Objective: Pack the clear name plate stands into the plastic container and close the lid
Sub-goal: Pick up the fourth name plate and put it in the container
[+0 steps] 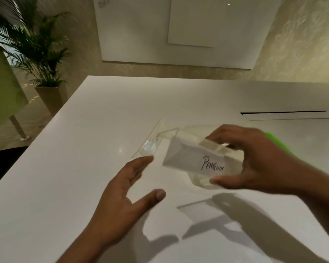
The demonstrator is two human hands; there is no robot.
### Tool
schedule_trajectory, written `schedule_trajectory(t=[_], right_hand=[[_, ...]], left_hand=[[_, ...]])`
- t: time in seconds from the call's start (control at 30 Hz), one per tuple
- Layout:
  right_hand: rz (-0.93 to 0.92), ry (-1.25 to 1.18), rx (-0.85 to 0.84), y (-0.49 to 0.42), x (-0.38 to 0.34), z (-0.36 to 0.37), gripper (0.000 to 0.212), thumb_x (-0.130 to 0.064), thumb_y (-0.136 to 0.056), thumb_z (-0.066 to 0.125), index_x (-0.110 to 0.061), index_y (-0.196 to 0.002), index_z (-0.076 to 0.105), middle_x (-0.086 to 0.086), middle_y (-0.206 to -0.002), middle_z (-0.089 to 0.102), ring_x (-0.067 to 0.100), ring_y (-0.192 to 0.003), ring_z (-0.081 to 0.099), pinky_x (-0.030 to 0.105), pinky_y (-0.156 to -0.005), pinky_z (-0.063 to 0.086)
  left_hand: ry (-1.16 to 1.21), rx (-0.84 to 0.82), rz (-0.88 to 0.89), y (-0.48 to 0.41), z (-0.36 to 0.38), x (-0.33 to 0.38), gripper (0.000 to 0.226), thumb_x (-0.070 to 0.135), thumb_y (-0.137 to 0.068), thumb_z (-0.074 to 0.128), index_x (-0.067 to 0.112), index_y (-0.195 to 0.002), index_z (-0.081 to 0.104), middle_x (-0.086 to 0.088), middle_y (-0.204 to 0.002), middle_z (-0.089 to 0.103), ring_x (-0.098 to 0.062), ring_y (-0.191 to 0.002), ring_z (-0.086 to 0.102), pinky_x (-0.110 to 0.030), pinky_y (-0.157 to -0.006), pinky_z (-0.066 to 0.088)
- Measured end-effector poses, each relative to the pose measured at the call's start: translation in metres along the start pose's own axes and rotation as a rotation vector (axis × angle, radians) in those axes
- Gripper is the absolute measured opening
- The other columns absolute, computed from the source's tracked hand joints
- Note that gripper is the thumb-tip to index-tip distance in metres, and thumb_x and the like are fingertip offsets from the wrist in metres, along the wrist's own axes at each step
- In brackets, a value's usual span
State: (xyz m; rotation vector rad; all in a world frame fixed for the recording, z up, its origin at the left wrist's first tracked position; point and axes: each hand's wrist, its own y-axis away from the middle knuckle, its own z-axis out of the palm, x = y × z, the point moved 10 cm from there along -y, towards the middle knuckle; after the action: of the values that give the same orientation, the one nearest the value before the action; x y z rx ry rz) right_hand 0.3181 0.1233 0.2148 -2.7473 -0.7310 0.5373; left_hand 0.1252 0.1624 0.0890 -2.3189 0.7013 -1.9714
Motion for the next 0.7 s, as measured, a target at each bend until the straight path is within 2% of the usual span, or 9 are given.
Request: schedule_trajectory(t=[0.03,0.1,0.17,0.27,0.37,0.47,0.57,0.7], right_hand=[[0.012,0.018,0.01,-0.003,0.01,-0.007,0.056,-0.038,-0.057,0.09,-0.026,-0.107,0.067,-0.013,-0.099,0.064,0.004,-0.09,0.062,0.016,-0.075,0.048],[0.054,0.039,0.02,-0.009,0.034,-0.018,0.057,-0.04,-0.055,0.088,-0.027,-0.106,0.067,-0.012,-0.099,0.064,0.007,-0.091,0.062,0.026,-0.077,0.052],[0.115,0.078,0.019,-0.014,0.063,-0.023,0.057,-0.044,-0.053,0.086,-0.032,-0.105,0.065,-0.014,-0.099,0.064,0.006,-0.09,0.062,0.034,-0.078,0.055],[0.189,0.162,-0.023,-0.021,0.103,-0.016,0.058,-0.046,-0.052,0.086,-0.036,-0.104,0.063,-0.019,-0.098,0.062,-0.001,-0.089,0.06,0.036,-0.077,0.055],[0.262,0.204,-0.106,-0.022,0.141,0.003,0.059,-0.044,-0.051,0.088,-0.038,-0.103,0.062,-0.021,-0.096,0.062,-0.002,-0.088,0.059,0.037,-0.077,0.054],[0.334,0.22,-0.173,-0.02,0.169,0.02,0.06,-0.041,-0.05,0.089,-0.035,-0.103,0.063,-0.017,-0.097,0.063,0.007,-0.09,0.06,0.041,-0.078,0.053],[0.382,0.228,-0.228,-0.019,0.186,0.032,0.058,-0.039,-0.049,0.091,-0.034,-0.1,0.064,-0.017,-0.096,0.063,0.008,-0.09,0.06,0.039,-0.078,0.054],[0.413,0.247,-0.334,-0.016,0.195,0.051,0.05,-0.039,-0.049,0.088,-0.034,-0.093,0.064,-0.017,-0.092,0.062,0.008,-0.087,0.061,0.038,-0.075,0.054]], left_hand=[[-0.233,0.051,-0.037,-0.002,-0.012,-0.012,0.082,0.08,-0.06,0.069,0.048,-0.133,0.05,0.025,-0.139,0.055,-0.004,-0.128,0.052,-0.03,-0.102,0.044],[-0.587,0.106,-0.105,-0.004,-0.03,-0.035,0.087,0.083,-0.064,0.058,0.042,-0.14,0.044,0.02,-0.147,0.048,-0.009,-0.13,0.05,-0.031,-0.1,0.044],[-0.762,0.108,-0.139,-0.004,-0.04,-0.06,0.089,0.075,-0.071,0.059,0.03,-0.146,0.041,0.008,-0.154,0.041,-0.013,-0.141,0.038,-0.035,-0.109,0.035],[-0.945,0.05,-0.188,-0.004,-0.043,-0.09,0.084,0.068,-0.083,0.054,0.015,-0.147,0.04,-0.002,-0.158,0.035,-0.017,-0.149,0.022,-0.038,-0.12,0.018],[-1.015,0.01,-0.212,-0.004,-0.043,-0.101,0.079,0.073,-0.085,0.041,0.017,-0.14,0.046,-0.004,-0.158,0.036,-0.02,-0.149,0.024,-0.04,-0.12,0.018],[-1.019,0.018,-0.202,-0.004,-0.043,-0.101,0.081,0.073,-0.085,0.039,0.018,-0.143,0.045,-0.003,-0.158,0.036,-0.019,-0.148,0.024,-0.039,-0.119,0.016],[-1.023,0.024,-0.197,-0.003,-0.043,-0.099,0.08,0.073,-0.085,0.04,0.017,-0.142,0.046,-0.003,-0.158,0.036,-0.019,-0.148,0.025,-0.039,-0.119,0.017],[-1.014,0.023,-0.204,-0.002,-0.044,-0.096,0.089,0.077,-0.081,0.029,0.016,-0.145,0.044,-0.002,-0.158,0.036,-0.018,-0.148,0.025,-0.038,-0.119,0.016]])
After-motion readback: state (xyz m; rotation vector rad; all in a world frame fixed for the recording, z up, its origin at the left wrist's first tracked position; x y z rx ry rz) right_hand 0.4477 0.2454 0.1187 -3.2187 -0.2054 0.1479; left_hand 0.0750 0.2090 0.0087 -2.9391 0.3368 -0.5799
